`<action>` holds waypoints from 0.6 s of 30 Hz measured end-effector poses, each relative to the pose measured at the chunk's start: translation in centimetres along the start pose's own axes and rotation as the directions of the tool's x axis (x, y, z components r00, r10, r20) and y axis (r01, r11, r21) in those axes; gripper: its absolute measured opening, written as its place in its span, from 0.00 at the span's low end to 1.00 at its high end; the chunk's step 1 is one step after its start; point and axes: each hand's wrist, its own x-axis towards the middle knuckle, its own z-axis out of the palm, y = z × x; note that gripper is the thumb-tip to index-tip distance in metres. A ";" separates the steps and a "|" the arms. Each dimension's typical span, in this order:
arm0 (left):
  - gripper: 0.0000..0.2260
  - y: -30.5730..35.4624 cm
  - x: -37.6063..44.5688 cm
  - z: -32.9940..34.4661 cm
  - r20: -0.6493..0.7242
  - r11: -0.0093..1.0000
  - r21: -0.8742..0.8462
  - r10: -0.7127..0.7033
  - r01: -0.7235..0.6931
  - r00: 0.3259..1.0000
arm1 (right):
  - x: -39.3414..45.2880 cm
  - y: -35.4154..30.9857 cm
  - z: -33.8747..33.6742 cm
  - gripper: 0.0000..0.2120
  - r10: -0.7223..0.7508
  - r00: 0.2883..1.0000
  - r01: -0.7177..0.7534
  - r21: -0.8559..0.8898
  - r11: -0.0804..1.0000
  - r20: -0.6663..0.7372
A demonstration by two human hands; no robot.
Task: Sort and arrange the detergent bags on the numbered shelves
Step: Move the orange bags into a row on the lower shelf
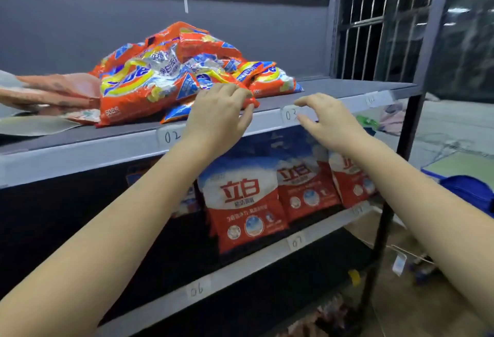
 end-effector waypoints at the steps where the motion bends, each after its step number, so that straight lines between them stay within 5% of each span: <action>1: 0.19 -0.2 1.6 0.6 0.008 1.000 0.009 -0.020 0.020 1.000 | 1.4 1.0 0.0 0.16 0.004 1.000 -0.004 0.006 1.000 0.006; 10: 0.17 -1.0 15.4 9.1 0.208 0.963 0.161 -0.249 0.218 0.946 | 14.4 10.2 1.0 0.16 0.120 0.990 -0.127 0.097 0.987 0.074; 18: 0.18 -3.1 23.1 15.2 0.269 0.900 0.324 -0.383 0.291 0.883 | 24.4 12.9 4.3 0.20 0.247 0.844 -0.399 0.251 0.882 0.476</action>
